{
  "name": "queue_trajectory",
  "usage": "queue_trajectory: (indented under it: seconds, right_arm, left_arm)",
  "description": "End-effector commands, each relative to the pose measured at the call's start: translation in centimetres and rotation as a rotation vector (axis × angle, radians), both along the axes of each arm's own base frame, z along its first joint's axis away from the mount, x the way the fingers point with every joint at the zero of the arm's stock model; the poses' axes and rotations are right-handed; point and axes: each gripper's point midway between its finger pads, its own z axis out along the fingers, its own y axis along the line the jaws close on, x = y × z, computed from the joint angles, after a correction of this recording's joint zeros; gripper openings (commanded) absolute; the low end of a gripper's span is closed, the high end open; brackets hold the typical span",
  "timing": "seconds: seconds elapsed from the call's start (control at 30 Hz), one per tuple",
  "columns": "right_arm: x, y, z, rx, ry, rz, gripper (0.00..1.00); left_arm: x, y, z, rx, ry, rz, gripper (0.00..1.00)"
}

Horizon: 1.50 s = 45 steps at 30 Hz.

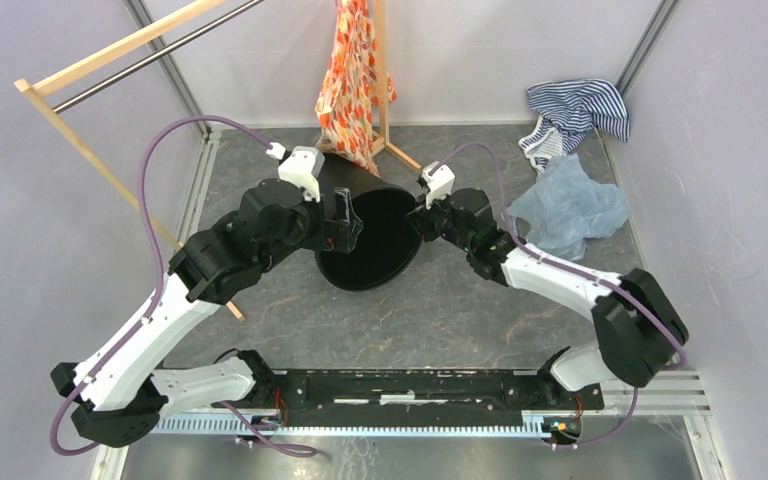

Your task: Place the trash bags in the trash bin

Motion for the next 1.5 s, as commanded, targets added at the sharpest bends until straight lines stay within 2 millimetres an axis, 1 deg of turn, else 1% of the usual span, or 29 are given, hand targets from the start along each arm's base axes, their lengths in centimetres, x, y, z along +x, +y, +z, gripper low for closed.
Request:
queue_trajectory:
  seconds: [0.0,0.1,0.2,0.23,0.3,0.37,0.4,0.43,0.5,0.53,0.57,0.6,0.63,0.8,0.87,0.97,1.0,1.13,1.2,1.23,1.3,1.33,1.4,1.47]
  right_arm:
    - [1.0,-3.9,6.7,-0.032,-0.043,-0.205,0.0]
    - [0.9,-6.6,8.6,-0.089,-0.012,-0.314,0.0]
    - [1.2,-9.1,10.1,-0.1,0.037,-0.376,0.0]
    - [1.4,-9.8,10.7,-0.102,0.055,-0.387,0.0]
    - [1.8,-11.3,11.1,-0.126,0.087,-0.422,0.0]
    - [2.3,-13.0,11.2,-0.16,0.136,-0.468,0.0]
    - [2.5,-13.9,11.0,-0.172,0.167,-0.49,0.0]
    - [2.8,-14.7,11.3,-0.167,0.184,-0.509,0.0]
    - [3.5,-16.6,11.9,-0.167,0.22,-0.562,0.0]
    - [3.7,-17.4,12.6,-0.162,0.231,-0.583,0.0]
    - [4.0,-18.3,12.8,-0.169,0.25,-0.604,0.0]
    - [4.4,-18.8,13.5,-0.162,0.255,-0.623,0.0]
    - [4.6,-19.6,13.8,-0.164,0.272,-0.643,0.0]
    - [6.6,-20.7,14.6,-0.119,0.345,-0.651,0.0]
    - [7.5,-21.2,14.5,-0.087,0.367,-0.659,0.0]
    - [9.2,-21.2,13.6,-0.028,0.409,-0.649,0.0]
    - [9.7,-20.9,13.0,-0.012,0.437,-0.637,0.0]
    - [11.3,-20.9,11.6,0.019,0.501,-0.663,0.0]
    - [11.7,-20.9,11.5,0.044,0.505,-0.679,0.0]
    - [11.9,-20.9,11.4,0.051,0.506,-0.683,0.01]
    - [12.3,-20.7,11.3,0.063,0.505,-0.683,0.07]
    - [12.5,-20.7,11.1,0.065,0.509,-0.686,0.12]
    - [12.7,-20.7,10.9,0.074,0.509,-0.689,0.26]
    - [12.9,-20.4,10.8,0.087,0.505,-0.682,0.33]
  left_arm:
    - [0.3,0.2,2.4,0.015,-0.077,-0.023,1.0]
    - [0.3,-0.1,2.9,0.002,-0.08,-0.033,1.0]
    - [0.1,-1.1,2.6,-0.011,-0.062,-0.073,1.0]
    - [-0.2,-1.6,2.1,-0.014,-0.045,-0.104,1.0]
    - [-0.4,-2.1,1.0,-0.008,-0.018,-0.125,1.0]
    - [-0.7,-2.4,-0.7,0.031,0.017,-0.13,1.0]
    - [-0.8,-3.0,-1.7,0.053,0.035,-0.144,1.0]
    - [-0.7,-3.5,-2.6,0.067,0.054,-0.154,1.0]
    - [-0.4,-3.9,-3.3,0.064,0.051,-0.153,1.0]
    - [-0.2,-4.0,-3.1,0.052,0.036,-0.147,1.0]
    - [0.1,-4.1,-2.7,0.037,0.017,-0.139,1.0]
    - [0.3,-4.1,-2.2,0.028,0.001,-0.132,1.0]
    - [0.4,-4.2,-1.8,0.019,-0.006,-0.125,1.0]
    - [0.8,-5.0,-0.8,-0.025,-0.022,-0.123,1.0]
    - [0.7,-5.4,-0.6,-0.05,-0.016,-0.134,1.0]
    - [0.3,-6.0,-0.8,-0.073,0.006,-0.158,1.0]
    - [0.1,-6.2,-0.9,-0.078,0.013,-0.166,1.0]
    - [-0.4,-6.0,-1.1,-0.092,0.026,-0.172,1.0]
    - [-0.5,-5.6,-1.1,-0.089,0.026,-0.164,1.0]
    - [-0.6,-5.4,-1.1,-0.086,0.027,-0.162,1.0]
    - [-0.7,-5.0,-0.9,-0.077,0.023,-0.155,1.0]
    - [-0.7,-4.8,-0.9,-0.071,0.021,-0.152,1.0]
    - [-0.8,-4.5,-0.7,-0.064,0.015,-0.149,1.0]
    - [-0.7,-4.3,-0.4,-0.061,0.007,-0.143,1.0]
